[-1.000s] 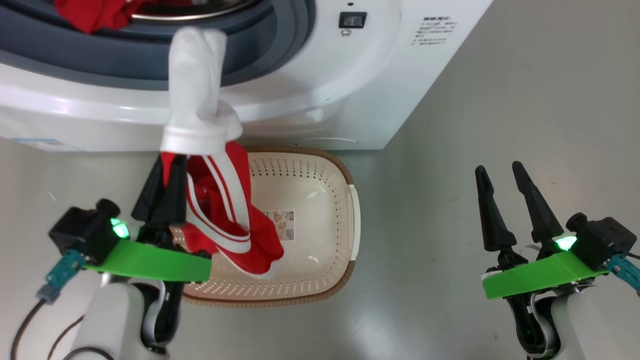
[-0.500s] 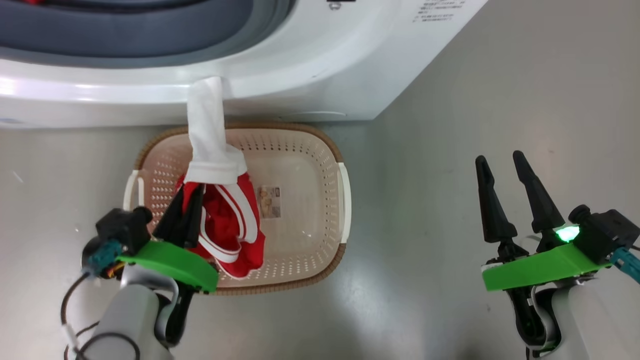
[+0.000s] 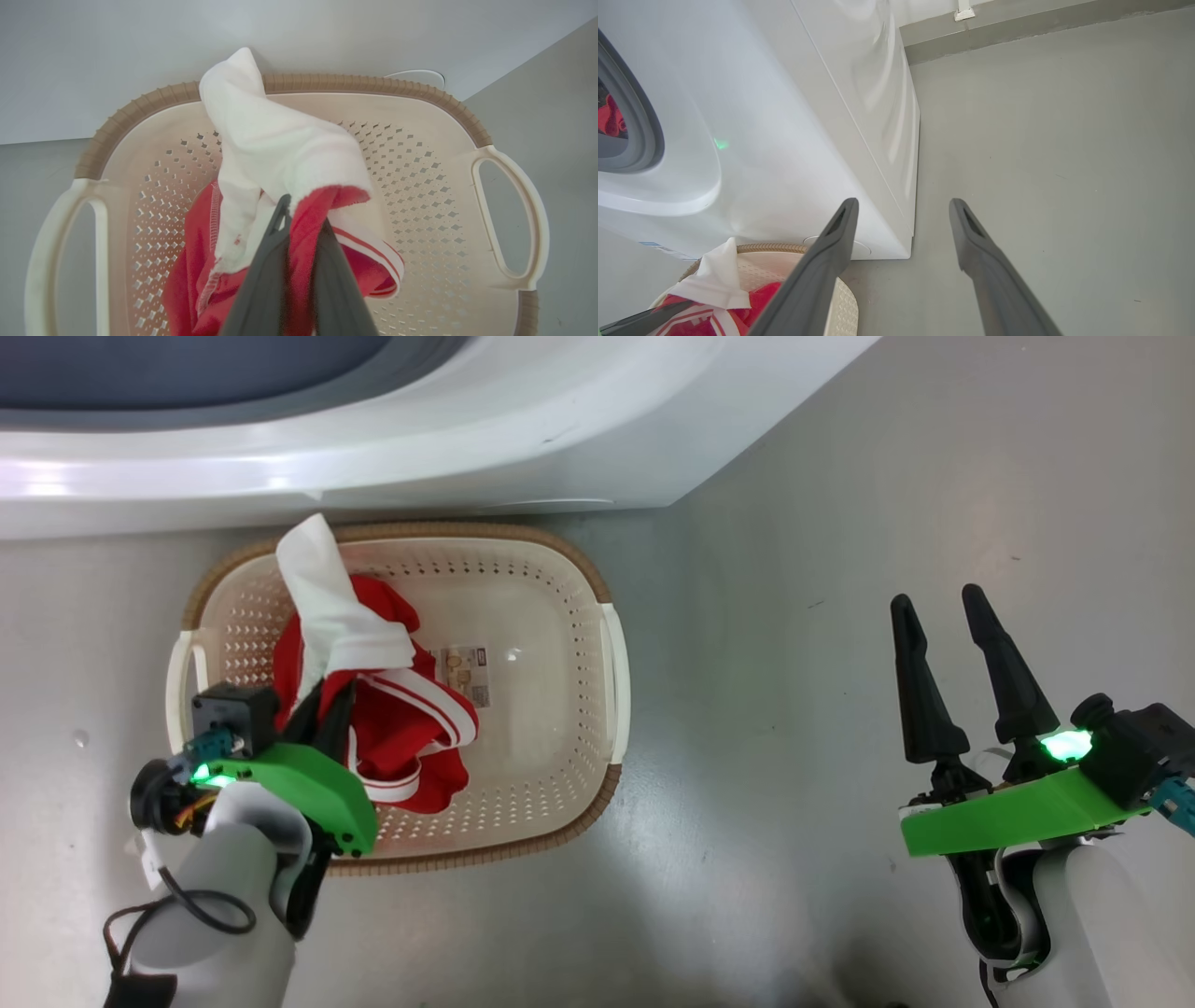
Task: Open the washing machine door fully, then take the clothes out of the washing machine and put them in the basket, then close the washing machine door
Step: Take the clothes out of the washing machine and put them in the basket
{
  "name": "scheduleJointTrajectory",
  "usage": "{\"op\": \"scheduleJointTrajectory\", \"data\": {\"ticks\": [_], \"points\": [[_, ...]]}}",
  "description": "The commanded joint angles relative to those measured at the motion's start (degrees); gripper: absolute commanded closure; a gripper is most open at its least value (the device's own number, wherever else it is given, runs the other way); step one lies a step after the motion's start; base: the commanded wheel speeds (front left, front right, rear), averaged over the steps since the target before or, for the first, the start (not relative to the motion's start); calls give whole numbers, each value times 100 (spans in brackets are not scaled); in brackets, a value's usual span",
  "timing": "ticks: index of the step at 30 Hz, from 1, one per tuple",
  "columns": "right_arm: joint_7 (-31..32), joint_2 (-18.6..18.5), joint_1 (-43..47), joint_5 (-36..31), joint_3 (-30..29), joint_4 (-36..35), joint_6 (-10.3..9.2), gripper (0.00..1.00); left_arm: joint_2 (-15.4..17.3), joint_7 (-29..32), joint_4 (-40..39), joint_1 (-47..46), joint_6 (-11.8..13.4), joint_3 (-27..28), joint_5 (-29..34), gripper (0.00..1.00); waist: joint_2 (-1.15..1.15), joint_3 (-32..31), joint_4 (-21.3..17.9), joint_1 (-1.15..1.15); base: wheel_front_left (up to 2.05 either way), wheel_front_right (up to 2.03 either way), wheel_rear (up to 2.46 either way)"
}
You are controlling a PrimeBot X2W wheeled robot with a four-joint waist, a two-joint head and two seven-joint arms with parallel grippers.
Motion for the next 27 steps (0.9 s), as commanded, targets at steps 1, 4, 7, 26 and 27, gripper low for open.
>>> {"op": "scheduleJointTrajectory", "data": {"ticks": [1,4,7,26,27], "points": [[-37,-9,14,40,124,-143,36,0,220,-30,40,13,4,96,-58,100,0,22,-21,0,0,0,0],[-37,-9,25,32,118,-140,36,0,231,-30,243,-97,4,19,-136,68,0,9,-14,0,0,0,0],[-37,-9,29,13,104,-112,36,0,246,-30,319,-142,3,-8,-206,12,0,-40,10,0,0,0,0],[-37,-9,216,-136,76,133,36,0,246,-30,-396,457,3,416,-269,0,0,-986,194,0,0,0,0],[-37,-9,239,-147,70,146,36,0,238,-30,-486,514,3,478,-247,0,0,-1058,209,0,0,0,0]]}}
